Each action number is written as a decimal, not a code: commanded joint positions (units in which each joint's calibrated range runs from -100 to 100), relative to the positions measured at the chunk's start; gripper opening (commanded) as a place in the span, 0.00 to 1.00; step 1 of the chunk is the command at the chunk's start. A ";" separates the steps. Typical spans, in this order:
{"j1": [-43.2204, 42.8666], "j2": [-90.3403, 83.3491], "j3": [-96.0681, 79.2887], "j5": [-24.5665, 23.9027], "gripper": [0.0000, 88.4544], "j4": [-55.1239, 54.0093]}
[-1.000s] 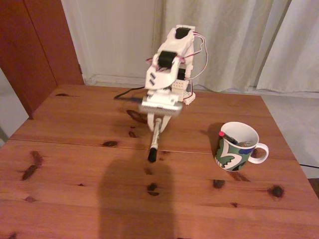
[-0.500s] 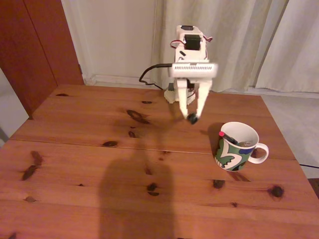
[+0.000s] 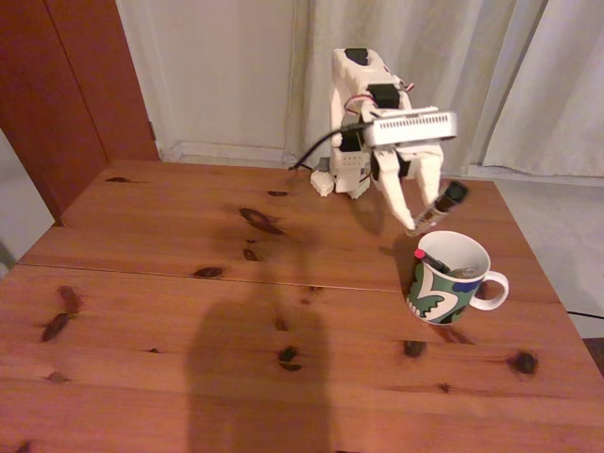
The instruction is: Clean up the desk and place the pens and markers into the cup
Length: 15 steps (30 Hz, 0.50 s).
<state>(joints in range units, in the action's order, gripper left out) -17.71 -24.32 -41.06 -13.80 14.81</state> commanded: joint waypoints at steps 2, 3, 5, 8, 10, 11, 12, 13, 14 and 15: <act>-1.55 -3.27 -2.67 -0.24 0.01 -7.45; -1.87 -3.27 -3.21 -0.14 0.01 -8.48; -2.43 -3.27 -3.75 -0.08 0.01 -10.46; -3.32 -3.27 -3.66 0.02 0.01 -11.58; -4.28 -3.27 -3.66 0.13 0.01 -12.18; -4.93 -3.27 -3.75 0.28 0.01 -12.27; -5.57 -3.27 -3.75 0.33 0.01 -12.27; -6.29 -3.27 -3.84 0.33 0.01 -12.27; -6.94 -3.27 -3.93 0.33 0.01 -12.27; -7.58 -3.27 -4.29 0.33 0.01 -12.10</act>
<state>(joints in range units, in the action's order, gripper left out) -23.65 -24.41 -45.31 -13.85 4.44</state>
